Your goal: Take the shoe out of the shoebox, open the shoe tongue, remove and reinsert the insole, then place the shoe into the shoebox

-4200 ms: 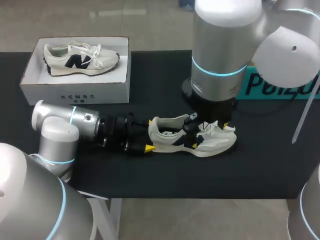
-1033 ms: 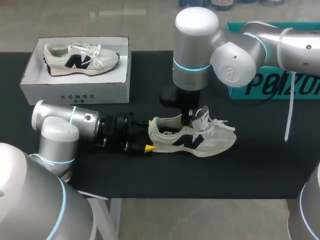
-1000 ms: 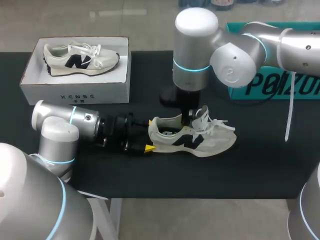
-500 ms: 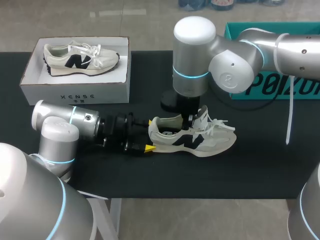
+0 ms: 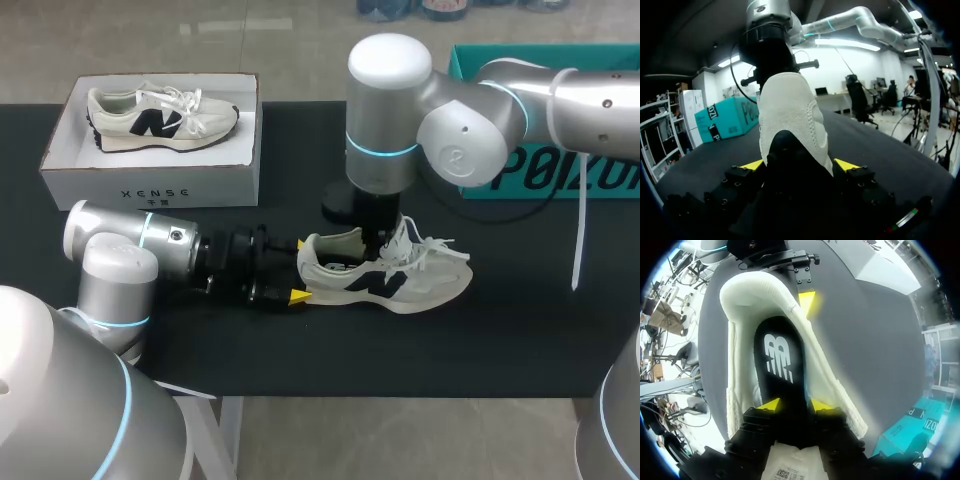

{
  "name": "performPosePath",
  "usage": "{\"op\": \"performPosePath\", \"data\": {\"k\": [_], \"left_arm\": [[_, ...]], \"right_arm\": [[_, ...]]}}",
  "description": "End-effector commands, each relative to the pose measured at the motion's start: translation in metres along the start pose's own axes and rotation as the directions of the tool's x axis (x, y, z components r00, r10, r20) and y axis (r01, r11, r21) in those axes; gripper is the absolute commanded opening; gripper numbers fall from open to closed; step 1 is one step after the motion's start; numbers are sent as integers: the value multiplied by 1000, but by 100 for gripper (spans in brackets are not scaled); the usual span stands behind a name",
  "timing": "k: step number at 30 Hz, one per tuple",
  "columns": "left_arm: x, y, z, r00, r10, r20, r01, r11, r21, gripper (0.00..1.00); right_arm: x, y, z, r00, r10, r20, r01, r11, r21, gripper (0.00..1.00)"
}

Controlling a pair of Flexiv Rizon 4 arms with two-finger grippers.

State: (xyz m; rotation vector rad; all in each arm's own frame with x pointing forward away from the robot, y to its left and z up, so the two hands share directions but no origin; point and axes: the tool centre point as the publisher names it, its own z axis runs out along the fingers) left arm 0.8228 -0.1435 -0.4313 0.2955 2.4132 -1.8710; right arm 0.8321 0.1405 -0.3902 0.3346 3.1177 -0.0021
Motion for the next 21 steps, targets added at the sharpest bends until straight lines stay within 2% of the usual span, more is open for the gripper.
{"op": "performPosePath", "data": {"k": [1, 6, 13, 15, 16, 17, 21], "left_arm": [[2, 2, 0, 1000, 2, 2, -2, 1000, -1, 0], [2, 2, 0, 1000, 2, 2, -2, 1000, -1, 0], [2, 2, 0, 1000, 2, 2, -2, 1000, -1, 0], [2, 2, 0, 1000, 2, 2, -2, 1000, -1, 0], [2, 2, 0, 1000, 2, 2, -2, 1000, -1, 0], [2, 2, 0, 1000, 2, 2, -2, 1000, -1, 0], [2, 2, 0, 1000, 2, 2, -2, 1000, -1, 0]], "right_arm": [[2, -5, 3, 1000, 1, -1, -1, 1000, -3, 33], [7, -5, 17, 1000, 6, -13, -6, 1000, -7, 36], [25, 3, 59, 998, -31, -58, 30, 999, -14, 36], [31, 7, 65, 997, -36, -74, 35, 999, -15, 35], [34, 9, 66, 996, -41, -79, 40, 999, -16, 23], [36, 10, 67, 996, -42, -82, 41, 999, -15, 0], [41, 11, 61, 995, -45, -93, 45, 999, -9, 0]]}}
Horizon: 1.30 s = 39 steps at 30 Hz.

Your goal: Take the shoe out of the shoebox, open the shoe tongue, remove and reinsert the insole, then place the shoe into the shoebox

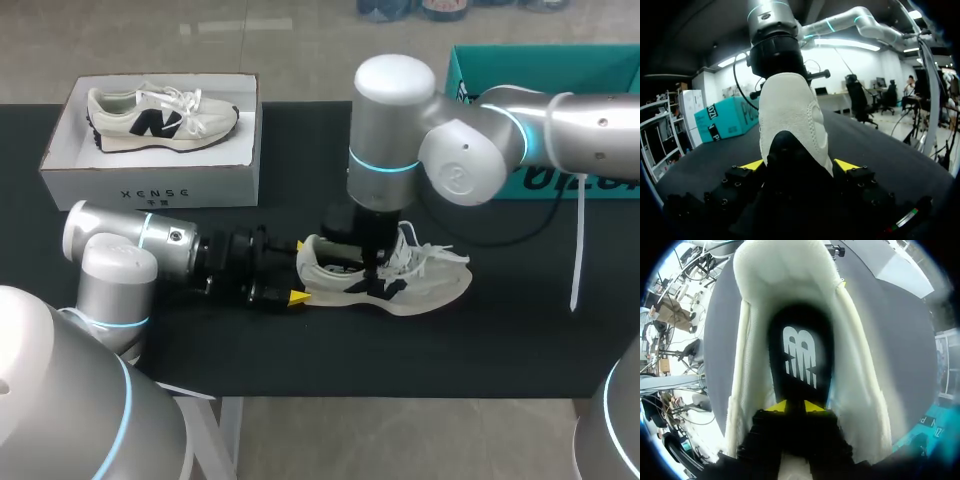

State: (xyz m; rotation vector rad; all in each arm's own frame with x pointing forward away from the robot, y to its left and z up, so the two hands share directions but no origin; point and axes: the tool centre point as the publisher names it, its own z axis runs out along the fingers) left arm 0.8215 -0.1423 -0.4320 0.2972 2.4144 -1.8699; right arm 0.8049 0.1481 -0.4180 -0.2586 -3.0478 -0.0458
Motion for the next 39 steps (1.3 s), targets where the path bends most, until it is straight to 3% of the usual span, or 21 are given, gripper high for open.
{"op": "performPosePath", "data": {"k": [1, 12, 39], "left_arm": [[0, 2, 1, 1000, 1, 3, -1, 1000, 0, 0], [0, 2, 1, 1000, 1, 3, -1, 1000, 0, 0], [0, 2, 1, 1000, 1, 3, -1, 1000, 0, 0]], "right_arm": [[10, 9, 32, 1000, -2, -5, 2, 1000, 21, 0], [4, 4, -7, 999, 44, -31, -42, 995, 89, 0], [-7, 1, -53, 994, 110, -14, -110, 994, 6, 0]]}}
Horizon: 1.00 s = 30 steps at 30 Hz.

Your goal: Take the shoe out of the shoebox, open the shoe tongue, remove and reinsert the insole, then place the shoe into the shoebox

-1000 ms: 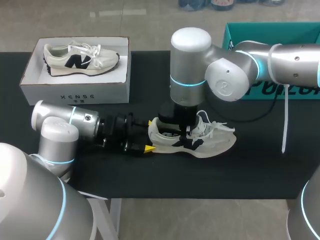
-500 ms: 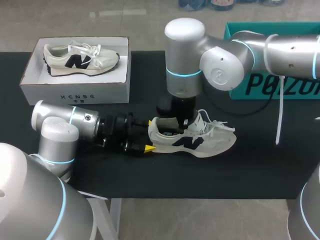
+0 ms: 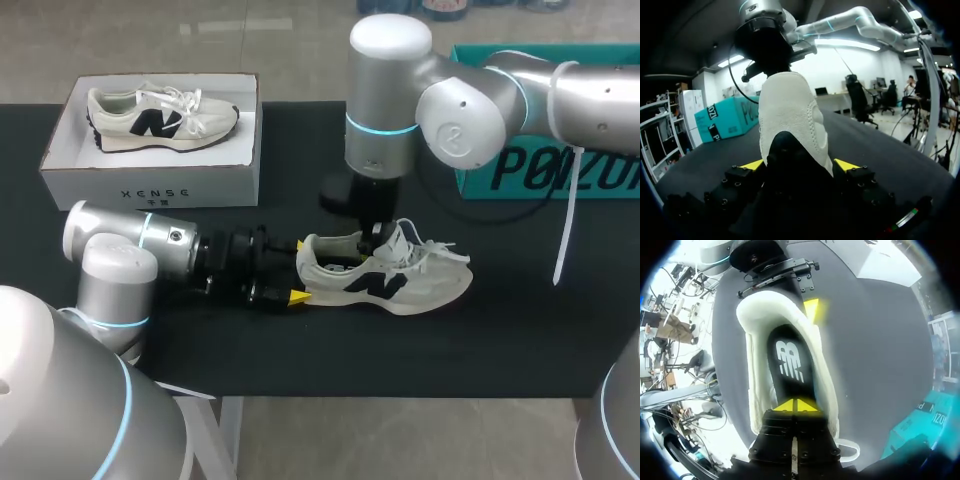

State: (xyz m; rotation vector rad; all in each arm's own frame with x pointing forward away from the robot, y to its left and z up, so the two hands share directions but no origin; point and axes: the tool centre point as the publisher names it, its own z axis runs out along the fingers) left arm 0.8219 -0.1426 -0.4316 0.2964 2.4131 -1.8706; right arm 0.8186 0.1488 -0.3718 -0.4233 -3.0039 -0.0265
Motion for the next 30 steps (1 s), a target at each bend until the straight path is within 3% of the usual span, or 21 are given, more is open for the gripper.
{"op": "performPosePath", "data": {"k": [1, 10, 11, 13, 16, 30], "left_arm": [[1, 2, 1, 1000, 1, 2, -1, 1000, -1, 0], [1, 2, 1, 1000, 1, 2, -1, 1000, -1, 0], [1, 2, 1, 1000, 1, 2, -1, 1000, -1, 0], [1, 2, 1, 1000, 1, 2, -1, 1000, -1, 0], [1, 2, 1, 1000, 1, 2, -1, 1000, -1, 0], [1, 2, 1, 1000, 1, 2, -1, 1000, -1, 0]], "right_arm": [[3, -3, -6, 1000, -3, 11, 3, 1000, -5, 0], [6, 3, 0, 999, -8, 37, 8, 1000, 2, 0], [5, 4, 1, 999, -8, 38, 8, 1000, 3, 3], [4, 5, 2, 999, -8, 38, 7, 1000, 2, 25], [1, 7, 4, 999, -8, 37, 8, 1000, 4, 32], [-5, 7, 2, 998, -10, 58, 10, 1000, 6, 42]]}}
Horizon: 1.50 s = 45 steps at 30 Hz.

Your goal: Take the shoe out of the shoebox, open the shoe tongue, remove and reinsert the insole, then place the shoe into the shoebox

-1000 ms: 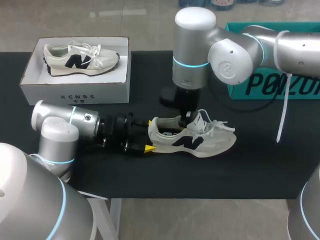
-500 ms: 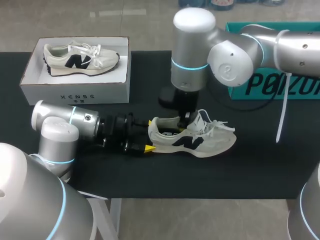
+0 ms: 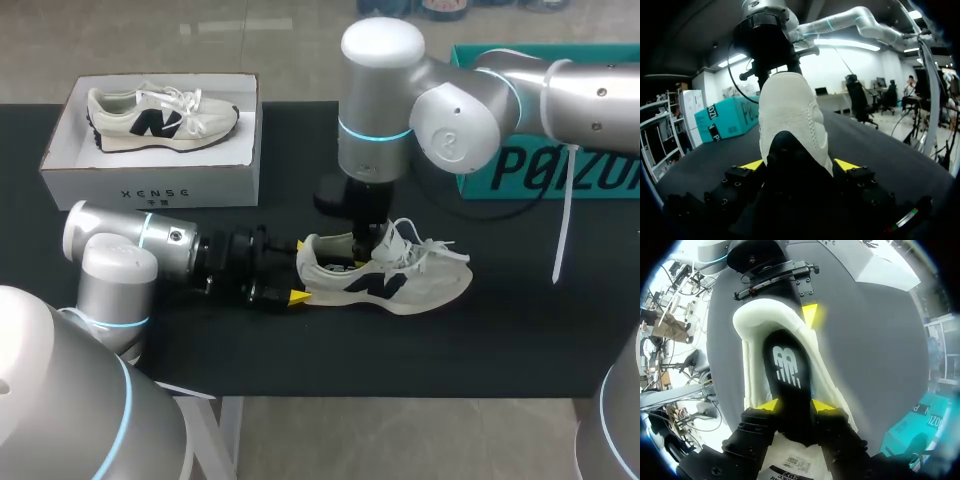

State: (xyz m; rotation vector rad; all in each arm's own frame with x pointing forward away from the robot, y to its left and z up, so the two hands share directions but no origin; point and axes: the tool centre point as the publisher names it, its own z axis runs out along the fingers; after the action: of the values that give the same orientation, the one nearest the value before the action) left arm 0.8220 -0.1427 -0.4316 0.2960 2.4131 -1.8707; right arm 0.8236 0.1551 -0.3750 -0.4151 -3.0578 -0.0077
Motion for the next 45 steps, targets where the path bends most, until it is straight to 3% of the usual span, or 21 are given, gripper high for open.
{"op": "performPosePath", "data": {"k": [1, 12, 18, 25, 26, 27, 28, 45], "left_arm": [[1, 2, 1, 1000, 1, 2, -1, 1000, -1, 0], [1, 2, 1, 1000, 1, 2, -1, 1000, -1, 0], [1, 2, 1, 1000, 1, 2, -1, 1000, -1, 0], [1, 2, 1, 1000, 1, 2, -1, 1000, -1, 0], [1, 2, 1, 1000, 1, 2, -1, 1000, -1, 0], [1, 2, 1, 1000, 1, 2, -1, 1000, -1, 0], [1, 2, 1, 1000, 1, 2, -1, 1000, -1, 0], [1, 2, 1, 1000, 1, 2, -1, 1000, -1, 0]], "right_arm": [[-2, -1, -1, 1000, 0, 7, 0, 1000, 0, 42], [-3, -3, 13, 999, 8, 46, -8, 1000, 1, 40], [-1, -2, 47, 999, 23, 48, -22, 1000, -15, 41], [13, 6, 71, 1000, -17, 12, 17, 1000, -10, 43], [16, 6, 71, 1000, -25, 7, 25, 1000, -6, 33], [18, 6, 72, 1000, -28, 7, 28, 1000, -2, 8], [20, 6, 72, 999, -32, 6, 32, 999, 2, 0], [26, -7, 47, 998, -44, -48, 47, 998, 51, 0]]}}
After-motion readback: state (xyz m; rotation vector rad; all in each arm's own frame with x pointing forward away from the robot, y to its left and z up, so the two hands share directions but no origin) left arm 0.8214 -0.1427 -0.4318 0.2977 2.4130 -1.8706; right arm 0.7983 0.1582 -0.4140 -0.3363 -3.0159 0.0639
